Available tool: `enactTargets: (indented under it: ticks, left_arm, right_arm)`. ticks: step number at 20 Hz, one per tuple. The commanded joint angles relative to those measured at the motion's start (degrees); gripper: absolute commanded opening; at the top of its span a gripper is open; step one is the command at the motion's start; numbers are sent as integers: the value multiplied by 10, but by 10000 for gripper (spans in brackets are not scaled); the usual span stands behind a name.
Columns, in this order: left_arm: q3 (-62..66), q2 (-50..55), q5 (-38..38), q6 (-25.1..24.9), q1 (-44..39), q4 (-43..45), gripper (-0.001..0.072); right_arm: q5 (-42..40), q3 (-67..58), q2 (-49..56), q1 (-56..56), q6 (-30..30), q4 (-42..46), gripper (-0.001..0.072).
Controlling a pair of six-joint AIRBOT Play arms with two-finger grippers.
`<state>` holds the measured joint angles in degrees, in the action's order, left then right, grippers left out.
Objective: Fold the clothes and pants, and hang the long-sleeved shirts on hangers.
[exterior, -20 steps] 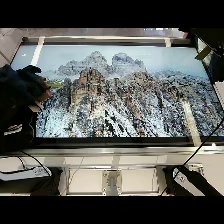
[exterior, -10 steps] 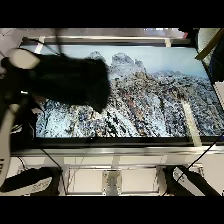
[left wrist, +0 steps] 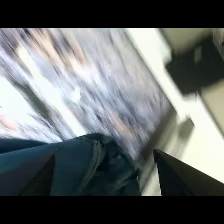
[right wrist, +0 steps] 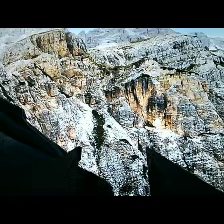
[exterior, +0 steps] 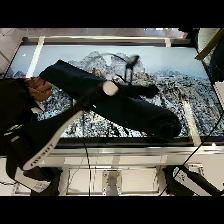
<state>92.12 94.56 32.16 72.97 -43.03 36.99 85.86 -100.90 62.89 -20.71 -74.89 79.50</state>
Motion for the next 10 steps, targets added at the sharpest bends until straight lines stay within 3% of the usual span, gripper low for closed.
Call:
enactTargets:
  ticks: [1, 3, 5, 8, 10]
  left_arm:
    - [19, -57, 150, 32, 168, 36, 694]
    - [19, -98, 296, 90, 297, 155, 540]
    - [4, -117, 399, 121, 395, 258, 541]
    - [-52, -119, 414, 115, 490, 273, 548]
    - [-101, -115, 381, 115, 514, 273, 548]
  right_arm:
    - [21, 51, 5, 0, 10, 17, 451]
    - [35, 140, 0, 0, 6, -8, 451]
    - [14, 270, -17, 0, 2, -28, 450]
    - [-42, 458, -33, 0, 10, -70, 487]
    - [-84, 560, -31, 2, 25, -127, 627]
